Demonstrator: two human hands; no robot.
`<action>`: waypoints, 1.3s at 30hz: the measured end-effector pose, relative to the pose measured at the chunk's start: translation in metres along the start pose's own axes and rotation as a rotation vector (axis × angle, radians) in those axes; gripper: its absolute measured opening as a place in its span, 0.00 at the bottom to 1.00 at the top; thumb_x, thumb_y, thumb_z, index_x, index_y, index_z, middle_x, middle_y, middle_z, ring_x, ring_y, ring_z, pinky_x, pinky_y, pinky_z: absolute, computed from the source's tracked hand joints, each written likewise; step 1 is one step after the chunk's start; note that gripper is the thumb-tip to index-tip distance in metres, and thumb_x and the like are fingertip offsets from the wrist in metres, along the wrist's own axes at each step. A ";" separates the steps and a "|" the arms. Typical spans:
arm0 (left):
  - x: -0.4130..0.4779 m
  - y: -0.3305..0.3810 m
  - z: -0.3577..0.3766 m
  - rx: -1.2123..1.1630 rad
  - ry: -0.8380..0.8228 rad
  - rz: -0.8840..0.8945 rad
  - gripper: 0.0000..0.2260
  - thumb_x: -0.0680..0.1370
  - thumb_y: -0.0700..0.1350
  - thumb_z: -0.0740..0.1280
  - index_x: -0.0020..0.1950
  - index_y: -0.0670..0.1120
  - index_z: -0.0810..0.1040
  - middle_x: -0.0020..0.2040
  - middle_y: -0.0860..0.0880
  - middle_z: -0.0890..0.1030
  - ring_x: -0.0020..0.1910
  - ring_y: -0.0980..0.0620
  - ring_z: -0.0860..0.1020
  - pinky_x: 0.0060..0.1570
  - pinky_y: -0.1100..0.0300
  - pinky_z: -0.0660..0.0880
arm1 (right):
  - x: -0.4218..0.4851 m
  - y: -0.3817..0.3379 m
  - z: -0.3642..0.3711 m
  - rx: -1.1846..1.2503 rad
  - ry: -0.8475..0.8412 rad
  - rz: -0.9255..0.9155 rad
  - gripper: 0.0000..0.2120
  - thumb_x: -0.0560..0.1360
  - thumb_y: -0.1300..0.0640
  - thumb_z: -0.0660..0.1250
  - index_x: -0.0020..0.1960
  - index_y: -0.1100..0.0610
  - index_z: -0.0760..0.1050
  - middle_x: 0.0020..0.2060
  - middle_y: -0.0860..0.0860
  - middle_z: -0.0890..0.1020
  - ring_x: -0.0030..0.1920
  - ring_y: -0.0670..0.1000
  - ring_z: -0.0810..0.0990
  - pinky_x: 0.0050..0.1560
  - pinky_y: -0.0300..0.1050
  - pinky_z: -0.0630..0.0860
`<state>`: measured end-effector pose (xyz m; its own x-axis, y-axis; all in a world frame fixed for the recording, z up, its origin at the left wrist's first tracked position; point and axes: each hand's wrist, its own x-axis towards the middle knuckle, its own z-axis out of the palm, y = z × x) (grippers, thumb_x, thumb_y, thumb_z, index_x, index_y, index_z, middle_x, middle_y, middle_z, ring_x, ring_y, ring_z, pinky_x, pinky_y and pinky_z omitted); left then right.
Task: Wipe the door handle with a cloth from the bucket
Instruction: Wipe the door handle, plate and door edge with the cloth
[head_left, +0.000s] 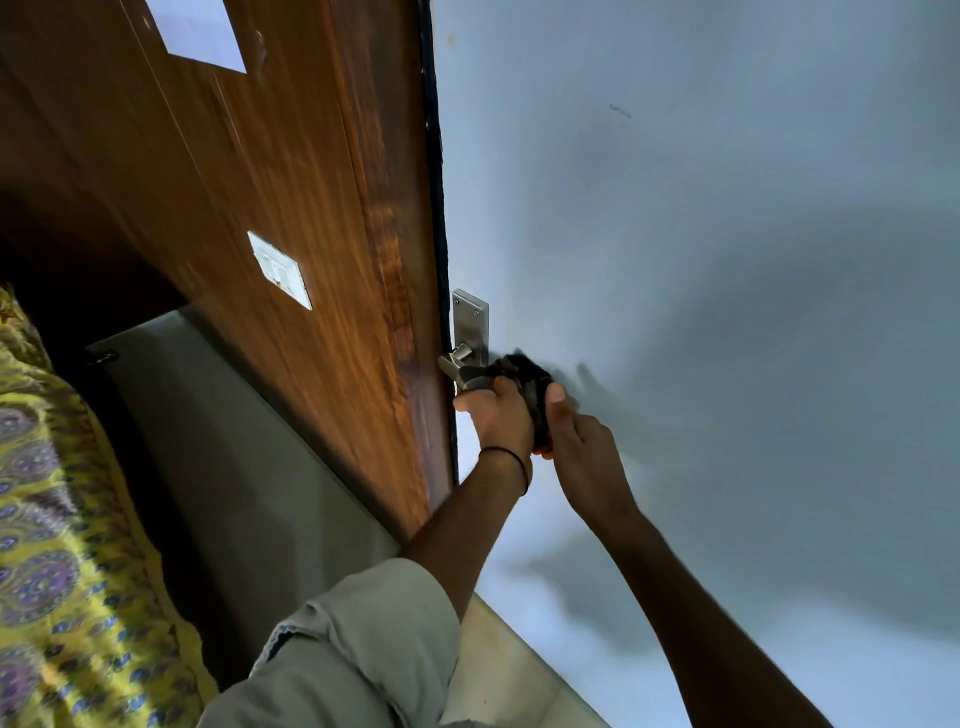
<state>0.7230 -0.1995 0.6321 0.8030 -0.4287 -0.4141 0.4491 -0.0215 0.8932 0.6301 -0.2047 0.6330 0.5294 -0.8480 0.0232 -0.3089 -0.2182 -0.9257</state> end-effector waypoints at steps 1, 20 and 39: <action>0.002 -0.001 0.002 -0.065 -0.011 -0.015 0.14 0.82 0.42 0.57 0.66 0.40 0.61 0.53 0.41 0.74 0.50 0.45 0.75 0.55 0.50 0.75 | -0.002 0.000 -0.001 0.020 -0.009 0.013 0.29 0.83 0.40 0.49 0.44 0.56 0.82 0.38 0.50 0.84 0.42 0.47 0.82 0.44 0.38 0.74; 0.035 0.008 -0.001 -0.375 0.124 -0.006 0.18 0.78 0.51 0.65 0.58 0.39 0.79 0.52 0.41 0.83 0.52 0.41 0.82 0.56 0.46 0.79 | 0.061 -0.050 -0.010 -0.752 -0.032 -0.829 0.20 0.73 0.64 0.63 0.65 0.64 0.76 0.64 0.60 0.79 0.64 0.62 0.77 0.60 0.56 0.78; 0.036 0.031 -0.008 -0.449 0.028 -0.047 0.17 0.80 0.54 0.63 0.60 0.43 0.76 0.51 0.45 0.82 0.46 0.46 0.82 0.53 0.53 0.79 | 0.156 -0.117 0.033 -1.583 -0.446 -1.263 0.20 0.77 0.63 0.61 0.68 0.52 0.71 0.58 0.56 0.82 0.63 0.58 0.76 0.66 0.53 0.72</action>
<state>0.7686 -0.2082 0.6436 0.7851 -0.4123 -0.4622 0.6059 0.3563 0.7113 0.7752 -0.2955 0.7327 0.9851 0.1634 -0.0539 0.1641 -0.7981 0.5797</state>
